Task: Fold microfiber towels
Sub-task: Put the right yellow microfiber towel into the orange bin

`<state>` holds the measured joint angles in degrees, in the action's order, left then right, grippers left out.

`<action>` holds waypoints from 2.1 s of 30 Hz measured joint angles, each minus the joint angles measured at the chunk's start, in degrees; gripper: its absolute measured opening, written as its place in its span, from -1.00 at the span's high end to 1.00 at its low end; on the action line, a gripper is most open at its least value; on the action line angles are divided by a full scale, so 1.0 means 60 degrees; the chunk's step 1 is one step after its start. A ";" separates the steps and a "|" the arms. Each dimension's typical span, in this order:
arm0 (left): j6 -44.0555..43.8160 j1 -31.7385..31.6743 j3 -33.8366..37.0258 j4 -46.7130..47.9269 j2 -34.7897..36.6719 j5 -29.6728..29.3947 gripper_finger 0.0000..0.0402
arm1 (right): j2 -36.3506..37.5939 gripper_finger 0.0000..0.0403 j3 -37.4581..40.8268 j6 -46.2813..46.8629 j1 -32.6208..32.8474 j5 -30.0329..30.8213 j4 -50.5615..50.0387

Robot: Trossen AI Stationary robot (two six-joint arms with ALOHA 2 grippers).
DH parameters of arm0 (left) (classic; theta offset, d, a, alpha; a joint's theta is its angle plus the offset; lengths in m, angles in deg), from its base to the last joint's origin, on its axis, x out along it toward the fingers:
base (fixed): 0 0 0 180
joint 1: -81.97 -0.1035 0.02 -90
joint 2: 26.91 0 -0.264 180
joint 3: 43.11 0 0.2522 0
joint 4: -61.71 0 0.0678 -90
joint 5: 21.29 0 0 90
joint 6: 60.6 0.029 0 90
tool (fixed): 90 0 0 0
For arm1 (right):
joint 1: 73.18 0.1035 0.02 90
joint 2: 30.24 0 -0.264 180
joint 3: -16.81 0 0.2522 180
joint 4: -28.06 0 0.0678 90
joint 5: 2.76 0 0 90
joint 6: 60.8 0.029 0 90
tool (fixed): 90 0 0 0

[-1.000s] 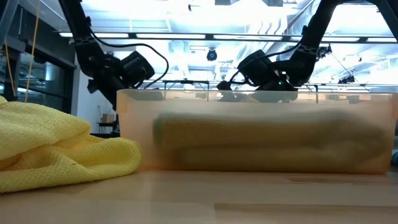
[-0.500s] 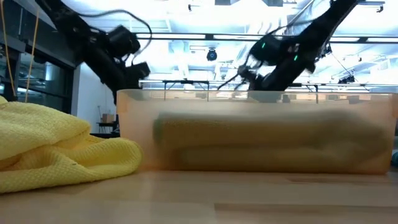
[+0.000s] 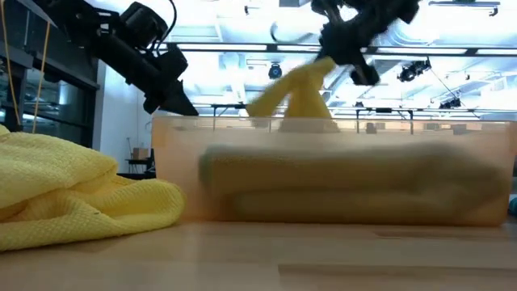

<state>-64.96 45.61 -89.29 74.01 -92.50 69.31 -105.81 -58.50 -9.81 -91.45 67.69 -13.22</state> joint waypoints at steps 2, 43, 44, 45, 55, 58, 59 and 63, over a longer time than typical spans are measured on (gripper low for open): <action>0.0004 0.0000 0.0000 -0.0008 0.0010 -0.0004 1.00 | -0.0337 1.00 -0.0632 -0.0004 0.0160 -0.0102 0.0050; -0.0029 -0.1038 -0.0015 0.0365 0.3219 0.0036 1.00 | -0.7533 1.00 -0.8103 -0.2011 0.4142 -0.0362 -0.3345; -0.0029 -0.1038 -0.0015 0.0428 0.3219 0.0024 1.00 | -0.7500 1.00 -0.8103 -0.1929 0.4272 -0.0066 -0.3641; -0.0029 -0.1040 -0.0015 0.0488 0.3219 0.0001 1.00 | -0.7429 1.00 -0.8096 -0.1779 0.4381 0.0232 -0.3917; 0.0004 -0.1031 -0.0015 0.0651 0.3215 -0.0559 1.00 | -0.6457 1.00 -0.8093 -0.0179 0.5193 0.2716 -0.6228; 0.0051 -0.1038 -0.0015 0.0645 0.3212 -0.0692 1.00 | -0.6379 1.00 -0.8093 0.0185 0.5375 0.2912 -0.6444; 0.0189 -0.1045 -0.0015 0.0647 0.3203 -0.0719 1.00 | -0.6378 1.00 -0.8093 0.0321 0.5403 0.2895 -0.6410; 0.0586 -0.1049 -0.0015 0.0644 0.3190 -0.0747 1.00 | -0.6378 1.00 -0.8081 0.1200 0.5468 0.2720 -0.6536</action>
<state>-61.44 39.31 -89.38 77.87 -73.36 64.83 -144.08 -106.98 -2.61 -58.64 84.01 -52.43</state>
